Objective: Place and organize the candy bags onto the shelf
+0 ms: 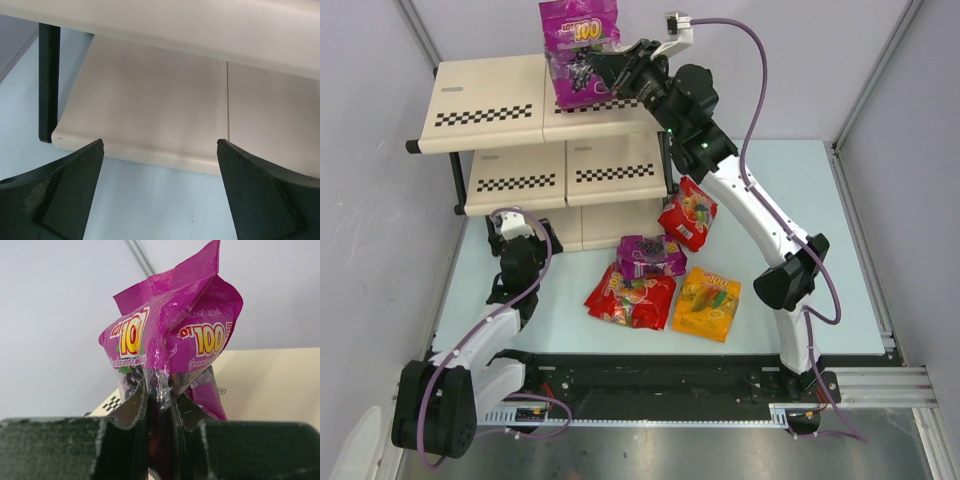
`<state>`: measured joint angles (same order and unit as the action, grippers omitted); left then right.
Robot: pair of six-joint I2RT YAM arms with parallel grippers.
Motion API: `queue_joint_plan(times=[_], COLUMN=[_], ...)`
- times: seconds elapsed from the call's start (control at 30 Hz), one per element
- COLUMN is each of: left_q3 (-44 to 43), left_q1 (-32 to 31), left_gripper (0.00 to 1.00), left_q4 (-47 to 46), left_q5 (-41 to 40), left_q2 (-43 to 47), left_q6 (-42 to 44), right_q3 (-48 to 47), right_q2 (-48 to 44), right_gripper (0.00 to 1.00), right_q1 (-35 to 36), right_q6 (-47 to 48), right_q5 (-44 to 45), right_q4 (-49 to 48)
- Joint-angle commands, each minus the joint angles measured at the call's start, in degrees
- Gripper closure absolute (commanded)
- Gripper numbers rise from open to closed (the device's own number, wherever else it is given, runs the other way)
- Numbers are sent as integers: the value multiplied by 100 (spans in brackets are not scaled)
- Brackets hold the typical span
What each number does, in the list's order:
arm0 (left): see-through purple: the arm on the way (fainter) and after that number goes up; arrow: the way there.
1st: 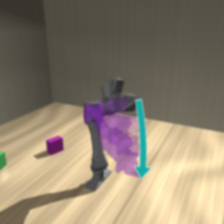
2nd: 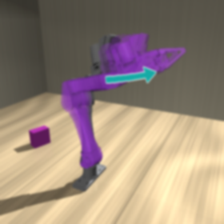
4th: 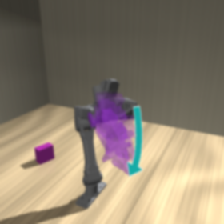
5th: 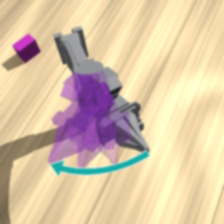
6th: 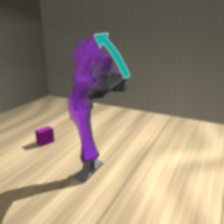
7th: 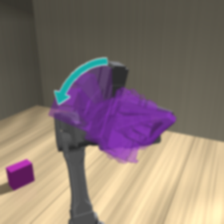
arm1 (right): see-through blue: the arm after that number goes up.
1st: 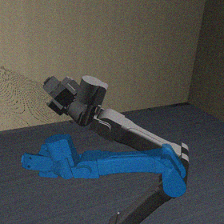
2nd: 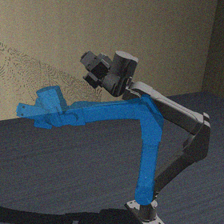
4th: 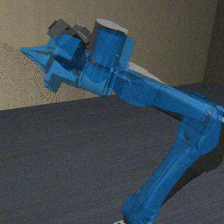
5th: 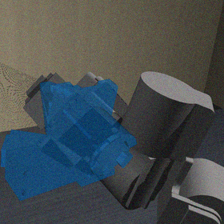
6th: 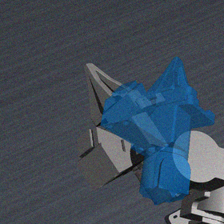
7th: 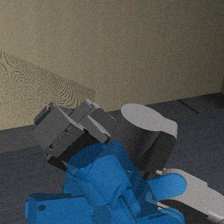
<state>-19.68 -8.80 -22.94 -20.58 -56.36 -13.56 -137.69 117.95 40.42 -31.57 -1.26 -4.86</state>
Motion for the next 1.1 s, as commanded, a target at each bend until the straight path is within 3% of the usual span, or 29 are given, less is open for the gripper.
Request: queue_joint_plan(times=[0.0, 0.33, 1.07], left_q3=[-89, -106, -124], left_q1=[71, 80, 80], left_gripper=[0, 0, 0], left_q4=[-141, -114, -106], left_q5=[36, 19, 10], left_q2=[11, -15, -33], left_q6=[-103, -103, -112], right_q3=[127, 1454, 964], right_q2=[-580, -1555, -642], right_gripper=[100, 100, 99], right_q1=[36, 185, 519], right_q6=[-314, -587, -947], right_q5=[-234, -208, 697], right_q4=[-814, -1236, -1377])
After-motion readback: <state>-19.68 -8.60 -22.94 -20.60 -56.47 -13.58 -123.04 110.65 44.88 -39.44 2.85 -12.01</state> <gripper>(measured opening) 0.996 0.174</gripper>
